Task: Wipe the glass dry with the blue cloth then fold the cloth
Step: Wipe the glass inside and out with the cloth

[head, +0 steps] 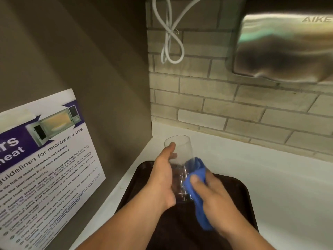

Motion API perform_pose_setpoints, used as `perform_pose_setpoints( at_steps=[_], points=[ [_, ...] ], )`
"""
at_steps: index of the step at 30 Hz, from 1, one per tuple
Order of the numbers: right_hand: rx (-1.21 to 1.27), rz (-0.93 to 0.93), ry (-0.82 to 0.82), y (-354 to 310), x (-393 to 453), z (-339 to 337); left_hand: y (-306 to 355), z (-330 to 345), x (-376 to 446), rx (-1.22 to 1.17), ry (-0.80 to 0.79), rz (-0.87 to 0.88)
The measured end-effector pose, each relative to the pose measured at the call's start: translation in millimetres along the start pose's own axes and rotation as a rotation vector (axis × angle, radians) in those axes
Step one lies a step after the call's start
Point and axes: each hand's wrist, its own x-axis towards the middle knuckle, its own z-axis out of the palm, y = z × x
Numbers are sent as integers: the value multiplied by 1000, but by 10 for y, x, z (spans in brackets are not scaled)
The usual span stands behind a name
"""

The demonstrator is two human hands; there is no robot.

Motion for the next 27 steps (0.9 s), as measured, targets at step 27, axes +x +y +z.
perform_pose_setpoints(
  at_steps=[27],
  points=[
    [-27, -167, 300, -343, 414, -72, -75, -98, 44, 27, -105, 22]
  ],
)
